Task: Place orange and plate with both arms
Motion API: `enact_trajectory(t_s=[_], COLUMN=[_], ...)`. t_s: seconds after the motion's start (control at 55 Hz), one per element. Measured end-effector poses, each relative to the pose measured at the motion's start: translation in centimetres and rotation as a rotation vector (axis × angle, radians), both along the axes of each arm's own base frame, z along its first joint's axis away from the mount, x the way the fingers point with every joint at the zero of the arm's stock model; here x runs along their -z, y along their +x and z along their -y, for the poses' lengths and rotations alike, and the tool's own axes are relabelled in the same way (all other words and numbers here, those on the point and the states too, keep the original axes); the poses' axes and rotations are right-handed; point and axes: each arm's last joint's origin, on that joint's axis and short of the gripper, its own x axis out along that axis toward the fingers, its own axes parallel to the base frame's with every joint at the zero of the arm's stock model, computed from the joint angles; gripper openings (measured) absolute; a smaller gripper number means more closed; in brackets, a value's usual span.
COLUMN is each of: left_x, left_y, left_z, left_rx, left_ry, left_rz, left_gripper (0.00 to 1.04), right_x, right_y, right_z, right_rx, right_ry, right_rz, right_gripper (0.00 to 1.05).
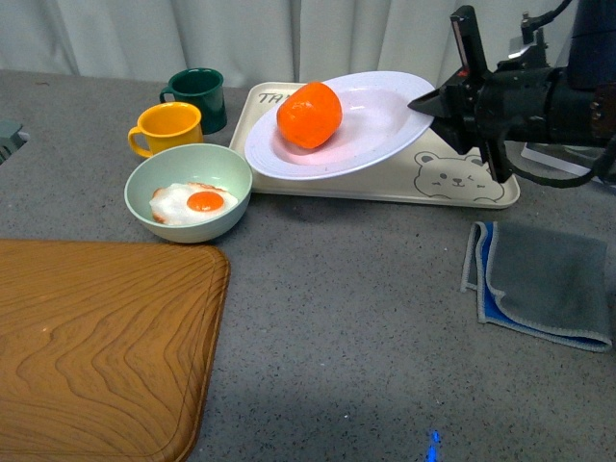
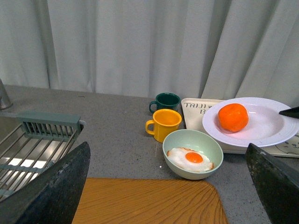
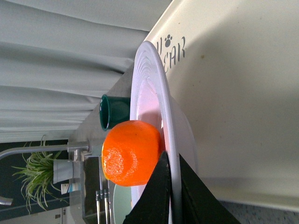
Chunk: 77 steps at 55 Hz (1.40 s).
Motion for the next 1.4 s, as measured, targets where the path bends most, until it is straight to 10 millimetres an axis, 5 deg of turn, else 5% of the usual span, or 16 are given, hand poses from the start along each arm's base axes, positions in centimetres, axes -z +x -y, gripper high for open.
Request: enact_trajectory(t_s=[0.236, 0.509, 0.873, 1.091, 1.255, 1.4], left_x=[0.0, 0.0, 0.0, 0.0, 0.0, 0.0], left_y=[0.0, 0.0, 0.0, 0.0, 0.0, 0.0], left_z=[0.0, 0.0, 0.0, 0.0, 0.0, 0.0], left_rx=[0.0, 0.0, 0.0, 0.0, 0.0, 0.0], left_ry=[0.0, 0.0, 0.0, 0.0, 0.0, 0.0], left_rz=[0.0, 0.0, 0.0, 0.0, 0.0, 0.0], left_gripper=[0.98, 0.98, 0.98, 0.98, 0.98, 0.98], right_x=[1.3, 1.8, 3.4, -1.1, -3.7, -5.8], right_y=[4.4, 6.3, 3.5, 0.1, -5.2, -10.2], right_z=[-0.7, -0.5, 1.3, 2.2, 2.8, 4.4], right_rx=[0.01, 0.02, 0.018, -0.023, 0.293, 0.377], right_ry=[-0.013, -0.053, -0.303, -0.526, -0.935, -1.028], right_rz=[-0.023, -0.024, 0.002, 0.164, 0.585, 0.728], right_gripper=[0.01, 0.01, 0.59, 0.97, 0.72, 0.49])
